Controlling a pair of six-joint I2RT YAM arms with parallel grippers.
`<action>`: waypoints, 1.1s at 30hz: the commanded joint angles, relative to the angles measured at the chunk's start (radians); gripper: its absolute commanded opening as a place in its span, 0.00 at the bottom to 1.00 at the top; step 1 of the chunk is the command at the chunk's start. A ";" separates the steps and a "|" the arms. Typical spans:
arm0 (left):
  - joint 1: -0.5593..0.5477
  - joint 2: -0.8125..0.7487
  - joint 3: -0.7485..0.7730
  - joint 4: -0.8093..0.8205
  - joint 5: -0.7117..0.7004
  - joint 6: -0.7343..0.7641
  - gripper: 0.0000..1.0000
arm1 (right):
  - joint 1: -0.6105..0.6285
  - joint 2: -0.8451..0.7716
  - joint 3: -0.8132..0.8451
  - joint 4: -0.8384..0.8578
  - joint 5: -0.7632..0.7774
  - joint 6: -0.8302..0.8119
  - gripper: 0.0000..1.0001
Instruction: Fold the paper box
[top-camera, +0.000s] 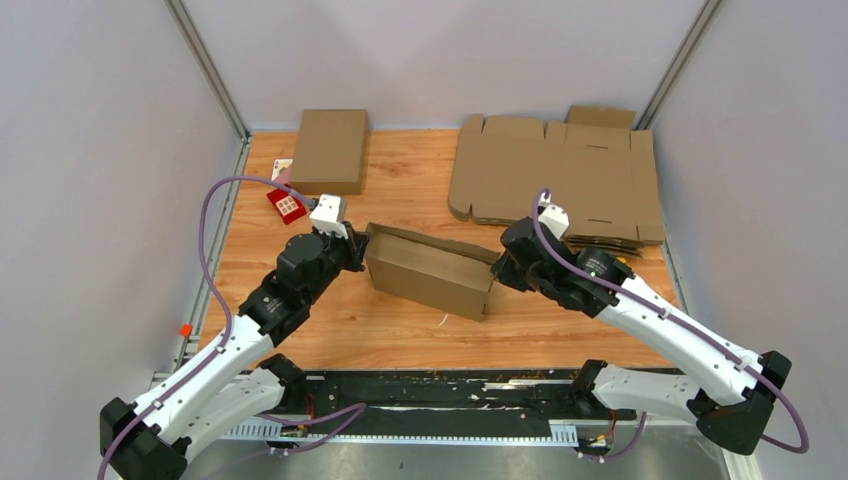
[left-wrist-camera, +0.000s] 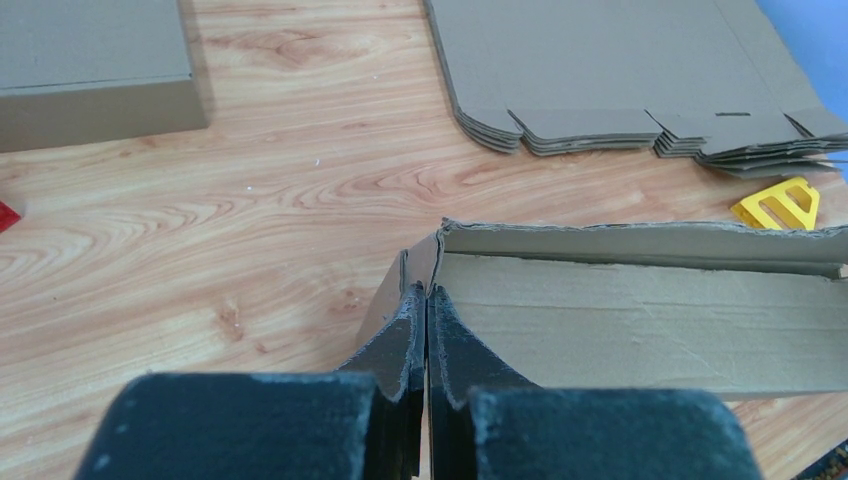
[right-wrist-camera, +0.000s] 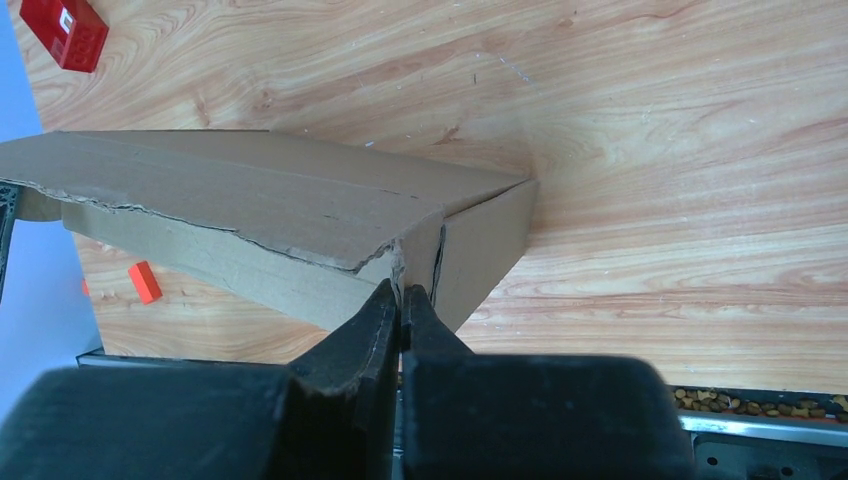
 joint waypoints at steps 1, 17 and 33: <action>-0.004 -0.008 0.032 -0.015 -0.014 0.016 0.00 | -0.003 0.004 -0.034 -0.025 -0.022 -0.021 0.00; -0.005 -0.032 -0.003 -0.040 0.020 -0.001 0.00 | 0.001 0.022 -0.110 -0.060 -0.087 -0.010 0.00; -0.004 -0.058 -0.008 -0.071 -0.006 0.022 0.00 | 0.006 0.045 -0.020 -0.180 0.060 -0.155 0.00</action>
